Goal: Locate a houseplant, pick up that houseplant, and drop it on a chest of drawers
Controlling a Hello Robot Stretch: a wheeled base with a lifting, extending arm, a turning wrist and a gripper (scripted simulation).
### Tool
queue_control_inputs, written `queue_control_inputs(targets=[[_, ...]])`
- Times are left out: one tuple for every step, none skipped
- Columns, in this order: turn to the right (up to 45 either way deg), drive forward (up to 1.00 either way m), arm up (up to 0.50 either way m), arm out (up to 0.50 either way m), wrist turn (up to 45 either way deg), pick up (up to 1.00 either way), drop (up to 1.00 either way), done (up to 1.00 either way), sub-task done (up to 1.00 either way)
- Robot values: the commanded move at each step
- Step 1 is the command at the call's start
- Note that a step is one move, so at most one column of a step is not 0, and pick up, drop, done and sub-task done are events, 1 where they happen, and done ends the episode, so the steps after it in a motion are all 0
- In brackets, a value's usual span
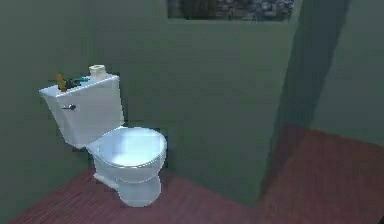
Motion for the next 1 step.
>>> queue_control_inputs(targets=[[-45.0, 0.0, 0.0, 0.0, 0.0, 0.0, 0.0, 0.0, 0.0]])
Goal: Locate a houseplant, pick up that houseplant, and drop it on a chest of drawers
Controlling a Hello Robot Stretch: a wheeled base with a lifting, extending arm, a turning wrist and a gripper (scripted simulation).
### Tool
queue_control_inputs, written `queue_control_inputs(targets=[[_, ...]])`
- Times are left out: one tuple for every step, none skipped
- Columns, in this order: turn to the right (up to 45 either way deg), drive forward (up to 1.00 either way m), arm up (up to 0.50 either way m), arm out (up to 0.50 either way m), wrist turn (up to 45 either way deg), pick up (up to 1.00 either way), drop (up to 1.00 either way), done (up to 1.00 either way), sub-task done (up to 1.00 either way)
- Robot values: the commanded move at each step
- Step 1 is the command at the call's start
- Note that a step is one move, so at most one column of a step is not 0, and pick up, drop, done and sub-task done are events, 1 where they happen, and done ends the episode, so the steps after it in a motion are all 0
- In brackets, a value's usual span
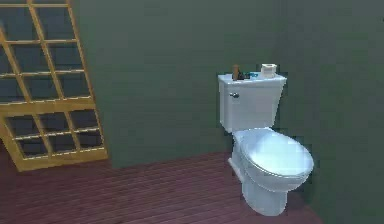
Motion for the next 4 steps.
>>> queue_control_inputs(targets=[[-36.0, 0.0, 0.0, 0.0, 0.0, 0.0, 0.0, 0.0, 0.0], [0.0, 1.0, 0.0, 0.0, 0.0, 0.0, 0.0, 0.0, 0.0], [-3.0, 0.0, 0.0, 0.0, 0.0, 0.0, 0.0, 0.0, 0.0], [0.0, 0.45, 0.0, 0.0, 0.0, 0.0, 0.0, 0.0, 0.0]])
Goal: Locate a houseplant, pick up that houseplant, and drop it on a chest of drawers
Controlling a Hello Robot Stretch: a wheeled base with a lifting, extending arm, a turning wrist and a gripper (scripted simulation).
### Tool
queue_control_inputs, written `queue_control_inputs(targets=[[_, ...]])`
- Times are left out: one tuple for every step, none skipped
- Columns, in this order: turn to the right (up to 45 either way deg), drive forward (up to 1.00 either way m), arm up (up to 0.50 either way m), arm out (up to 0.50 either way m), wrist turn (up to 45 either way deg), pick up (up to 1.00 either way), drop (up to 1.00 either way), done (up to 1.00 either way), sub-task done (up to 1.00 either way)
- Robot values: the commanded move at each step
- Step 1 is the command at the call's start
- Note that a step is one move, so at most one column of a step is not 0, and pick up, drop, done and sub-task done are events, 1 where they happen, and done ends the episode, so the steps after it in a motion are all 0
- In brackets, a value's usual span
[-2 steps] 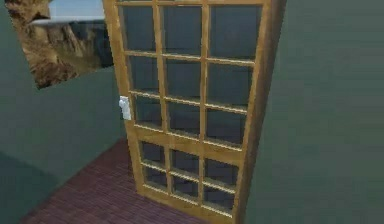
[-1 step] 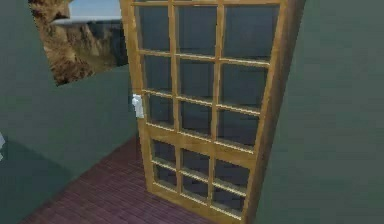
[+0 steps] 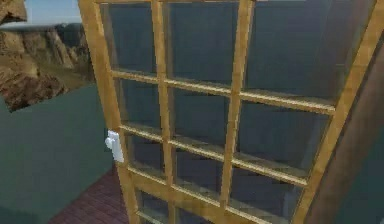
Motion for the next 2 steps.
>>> queue_control_inputs(targets=[[-27.0, 0.0, 0.0, 0.0, 0.0, 0.0, 0.0, 0.0, 0.0], [0.0, 0.55, 0.0, 0.0, 0.0, 0.0, 0.0, 0.0, 0.0]])
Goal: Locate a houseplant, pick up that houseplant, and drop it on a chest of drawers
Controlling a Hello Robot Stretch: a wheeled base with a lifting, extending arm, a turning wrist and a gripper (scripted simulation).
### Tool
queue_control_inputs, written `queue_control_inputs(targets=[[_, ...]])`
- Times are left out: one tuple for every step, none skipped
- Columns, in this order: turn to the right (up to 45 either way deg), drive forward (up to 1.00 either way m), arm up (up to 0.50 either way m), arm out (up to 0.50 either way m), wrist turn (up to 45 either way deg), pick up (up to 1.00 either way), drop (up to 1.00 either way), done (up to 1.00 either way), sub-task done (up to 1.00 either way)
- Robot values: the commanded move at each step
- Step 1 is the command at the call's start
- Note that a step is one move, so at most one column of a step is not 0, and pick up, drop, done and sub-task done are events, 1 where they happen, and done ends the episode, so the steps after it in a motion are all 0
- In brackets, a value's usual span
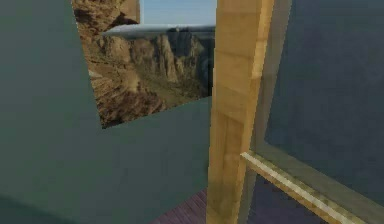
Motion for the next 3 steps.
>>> queue_control_inputs(targets=[[-12.0, 0.0, 0.0, 0.0, 0.0, 0.0, 0.0, 0.0, 0.0], [0.0, 0.35, 0.0, 0.0, 0.0, 0.0, 0.0, 0.0, 0.0], [-3.0, 0.0, 0.0, 0.0, 0.0, 0.0, 0.0, 0.0, 0.0]])
